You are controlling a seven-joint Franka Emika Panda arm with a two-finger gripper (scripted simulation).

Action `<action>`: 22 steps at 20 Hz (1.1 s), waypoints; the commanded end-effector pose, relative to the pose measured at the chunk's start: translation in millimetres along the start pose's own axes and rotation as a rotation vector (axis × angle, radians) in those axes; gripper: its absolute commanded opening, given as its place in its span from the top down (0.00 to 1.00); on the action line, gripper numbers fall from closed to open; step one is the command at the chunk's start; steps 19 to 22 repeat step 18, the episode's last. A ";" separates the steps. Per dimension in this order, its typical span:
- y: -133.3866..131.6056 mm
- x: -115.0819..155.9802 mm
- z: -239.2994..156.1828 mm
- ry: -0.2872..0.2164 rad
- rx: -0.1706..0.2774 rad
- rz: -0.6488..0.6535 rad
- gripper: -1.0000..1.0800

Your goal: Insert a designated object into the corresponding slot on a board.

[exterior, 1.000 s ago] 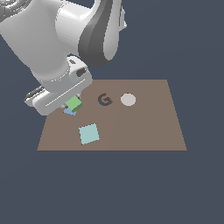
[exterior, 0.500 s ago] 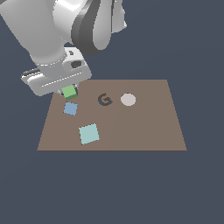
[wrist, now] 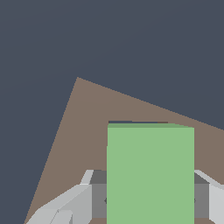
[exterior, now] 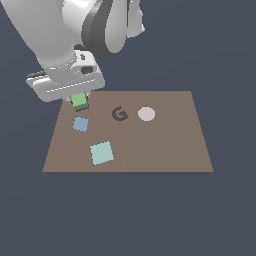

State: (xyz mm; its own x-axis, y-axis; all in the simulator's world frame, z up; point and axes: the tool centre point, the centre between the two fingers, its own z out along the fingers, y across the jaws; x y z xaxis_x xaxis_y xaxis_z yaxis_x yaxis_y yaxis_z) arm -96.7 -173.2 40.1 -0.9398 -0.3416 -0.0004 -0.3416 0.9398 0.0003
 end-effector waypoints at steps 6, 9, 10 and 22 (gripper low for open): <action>0.3 0.2 8.2 -0.001 0.000 0.003 1.00; 0.5 0.2 9.8 -0.001 0.000 0.003 0.04; 0.5 0.2 9.8 -0.001 0.000 0.003 0.04; 0.5 0.2 9.8 -0.001 0.000 0.003 0.04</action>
